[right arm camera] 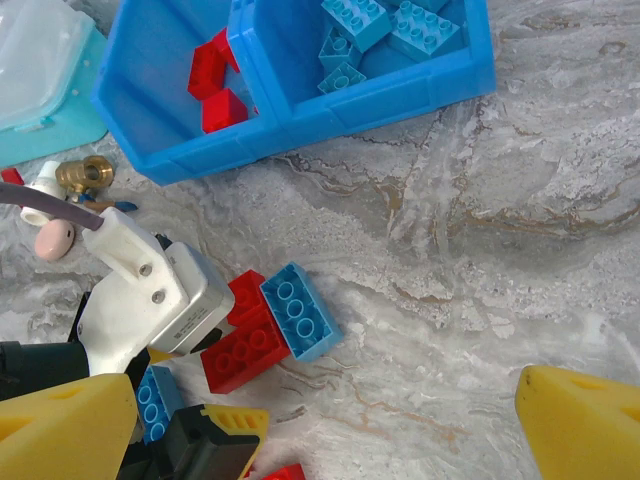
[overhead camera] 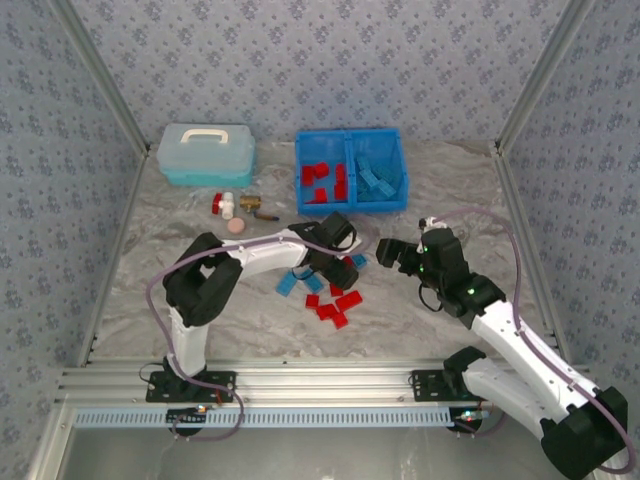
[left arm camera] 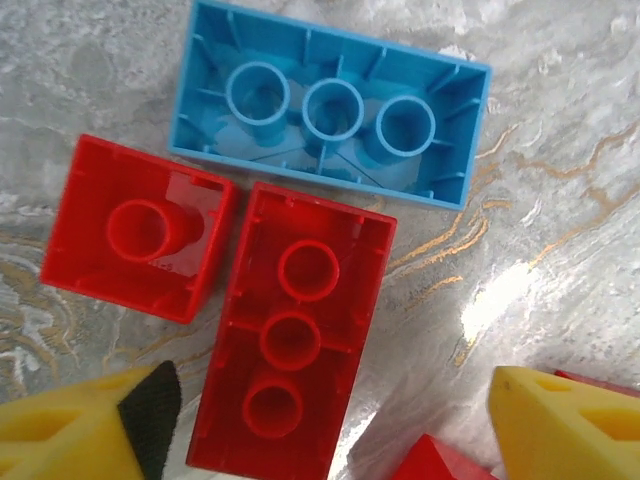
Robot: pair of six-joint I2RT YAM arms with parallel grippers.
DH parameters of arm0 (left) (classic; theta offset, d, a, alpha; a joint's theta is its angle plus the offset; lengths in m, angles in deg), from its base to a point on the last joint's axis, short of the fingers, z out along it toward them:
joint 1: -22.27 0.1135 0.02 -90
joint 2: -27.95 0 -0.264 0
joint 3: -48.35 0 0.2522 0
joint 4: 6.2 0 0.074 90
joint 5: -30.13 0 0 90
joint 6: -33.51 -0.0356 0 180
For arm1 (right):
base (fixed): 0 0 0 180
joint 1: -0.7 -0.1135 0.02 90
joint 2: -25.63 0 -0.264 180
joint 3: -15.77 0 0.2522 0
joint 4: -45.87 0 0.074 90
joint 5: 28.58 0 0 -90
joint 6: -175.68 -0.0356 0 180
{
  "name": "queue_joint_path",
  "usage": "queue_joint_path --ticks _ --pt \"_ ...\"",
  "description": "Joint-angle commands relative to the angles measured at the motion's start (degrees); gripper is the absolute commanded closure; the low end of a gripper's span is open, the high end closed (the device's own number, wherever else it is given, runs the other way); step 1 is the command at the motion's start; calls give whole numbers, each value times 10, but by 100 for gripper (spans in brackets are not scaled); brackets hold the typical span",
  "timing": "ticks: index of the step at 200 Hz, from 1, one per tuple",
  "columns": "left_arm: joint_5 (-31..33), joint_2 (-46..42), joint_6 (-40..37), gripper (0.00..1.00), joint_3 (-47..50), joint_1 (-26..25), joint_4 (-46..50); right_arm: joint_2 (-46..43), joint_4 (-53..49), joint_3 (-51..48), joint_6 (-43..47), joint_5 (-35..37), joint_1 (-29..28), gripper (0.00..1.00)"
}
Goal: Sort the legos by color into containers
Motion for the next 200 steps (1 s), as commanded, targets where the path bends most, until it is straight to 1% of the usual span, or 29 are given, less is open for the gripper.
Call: queue_joint_path --ticks 1,37,69,94,128,144,156,173,186,200 --pt "18 14 -9 26 -10 -2 -15 -4 -3 -8 -7 -3 5 0" --pt "20 25 -10 50 -6 -4 -27 -6 -8 -7 -7 -4 5 0" --pt "4 21 -18 61 -3 -8 -25 -6 -9 -7 -9 -5 6 0" --pt "-14 -2 -25 68 12 -8 -28 -8 -11 -6 -9 -5 7 0" --pt "-60 -70 -38 70 34 -7 -30 -12 -15 -5 -8 -4 8 0" --pt "-59 -113 -45 70 38 -6 -30 -15 -16 -4 -7 -3 9 0" --pt "-45 -142 -48 70 36 -1 -34 -17 -15 -4 -7 -2 9 0" --pt "-8 -165 -46 70 22 17 -48 -21 -14 -4 -8 -2 10 0" --pt "29 -154 -31 71 -5 42 -54 -22 -12 -5 -10 -3 9 0" --pt "51 -120 -4 71 -54 76 -50 -23 -10 -5 -13 -6 10 0"
